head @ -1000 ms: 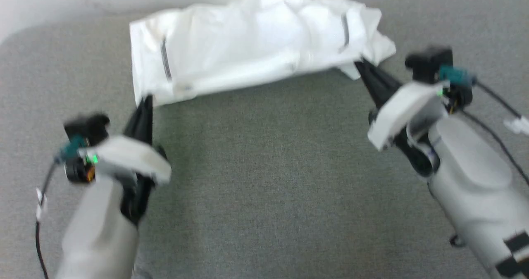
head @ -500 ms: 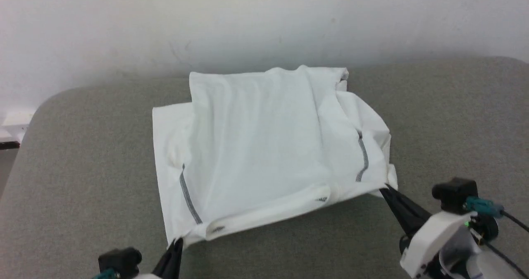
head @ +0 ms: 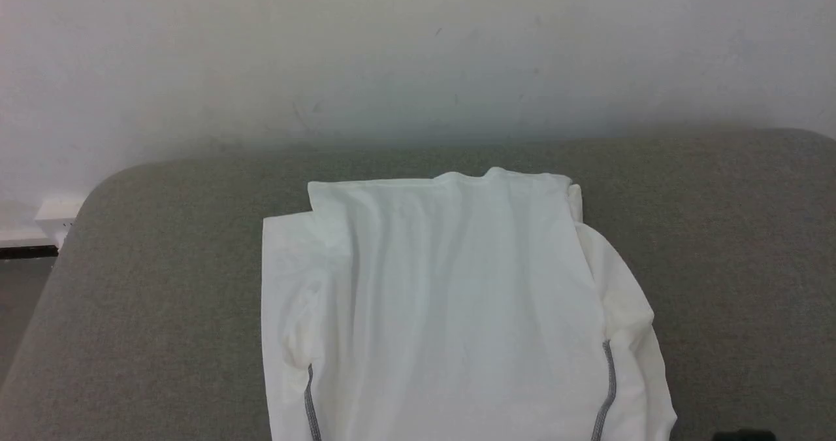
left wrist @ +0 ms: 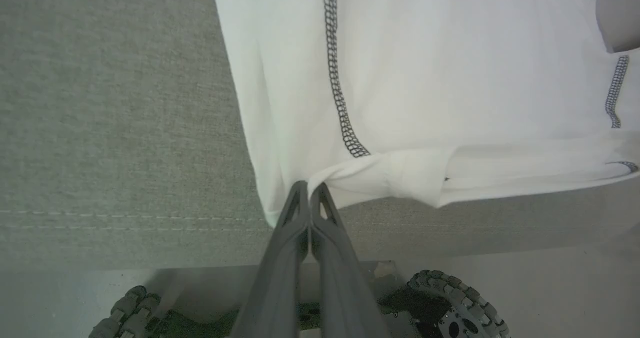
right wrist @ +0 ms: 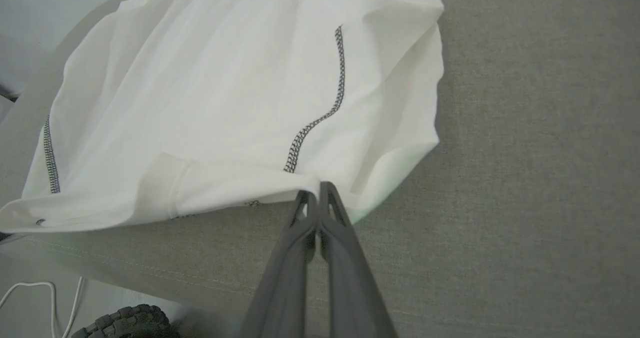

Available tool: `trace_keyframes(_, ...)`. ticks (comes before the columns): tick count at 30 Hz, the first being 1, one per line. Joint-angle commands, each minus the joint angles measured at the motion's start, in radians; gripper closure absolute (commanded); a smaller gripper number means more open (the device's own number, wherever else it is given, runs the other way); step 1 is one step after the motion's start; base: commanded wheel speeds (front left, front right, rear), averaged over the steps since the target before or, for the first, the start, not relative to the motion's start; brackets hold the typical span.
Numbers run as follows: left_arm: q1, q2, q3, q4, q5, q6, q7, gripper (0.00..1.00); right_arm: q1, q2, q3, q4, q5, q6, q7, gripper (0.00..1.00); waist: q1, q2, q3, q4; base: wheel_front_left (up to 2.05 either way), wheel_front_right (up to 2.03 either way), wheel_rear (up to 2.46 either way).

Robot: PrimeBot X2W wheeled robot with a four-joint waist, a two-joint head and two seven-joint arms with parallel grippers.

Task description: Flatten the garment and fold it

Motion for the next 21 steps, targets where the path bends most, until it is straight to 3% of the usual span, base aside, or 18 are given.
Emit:
trace_keyframes(1,0.03,0.029,0.023,0.008,-0.008,0.036,0.012,1.0,0.017,-0.006,-0.035,-0.021,-0.011,-0.012,0.008,1.0,0.0001,-0.0001,-0.005,0.004,0.0,0.0,0.0)
trace_keyframes(6,0.066,0.045,0.02,0.0,-0.025,0.05,0.058,1.0,0.098,0.023,-0.049,-0.065,-0.03,-0.012,0.081,1.0,0.0001,-0.0001,-0.002,0.01,0.0,0.0,0.0)
trace_keyframes(12,0.008,0.009,-0.008,0.079,-0.034,0.009,0.033,1.0,0.069,0.032,-0.008,0.003,-0.059,-0.012,0.084,1.0,0.0001,-0.0001,0.002,0.011,0.0,0.0,0.0)
trace_keyframes(13,-0.008,0.0,-0.011,0.095,-0.034,-0.001,0.02,1.0,0.058,0.033,0.005,0.022,-0.056,-0.012,0.077,0.74,0.0001,-0.0001,0.002,0.011,0.0,0.0,0.0)
trace_keyframes(14,-0.021,-0.008,-0.02,0.112,-0.037,-0.012,0.018,1.0,0.047,0.033,0.019,0.04,-0.056,-0.012,0.069,0.16,0.0001,-0.0001,0.001,0.011,0.0,0.0,0.0)
trace_keyframes(15,-0.032,-0.016,-0.028,0.123,-0.042,-0.024,0.018,1.0,0.037,0.033,0.031,0.053,-0.055,-0.012,0.056,0.0,0.0001,-0.0001,0.0,0.013,0.0,0.0,0.0)
trace_keyframes(16,-0.045,-0.023,-0.029,0.132,-0.043,-0.03,0.009,0.95,0.028,0.033,0.04,0.059,-0.053,-0.012,0.037,0.0,0.0001,-0.0001,0.0,0.015,0.0,0.0,0.0)
trace_keyframes(17,-0.055,-0.023,-0.035,0.141,-0.037,-0.036,0.004,0.18,0.019,0.033,0.049,0.063,-0.05,-0.012,0.018,0.0,0.0001,-0.0001,0.0,0.016,0.0,0.0,0.0)
trace_keyframes(18,-0.063,-0.024,-0.039,0.148,-0.038,-0.044,0.004,0.0,0.012,0.032,0.056,0.062,-0.048,-0.012,-0.004,0.0,0.0001,-0.0001,-0.001,0.017,0.0,0.0,0.0)
trace_keyframes(21,-0.082,-0.024,-0.037,0.147,-0.039,-0.056,-0.01,0.0,-0.007,0.031,0.066,0.039,-0.045,-0.012,-0.075,0.0,0.0001,-0.0001,0.0,0.016,0.0,0.0,0.0)
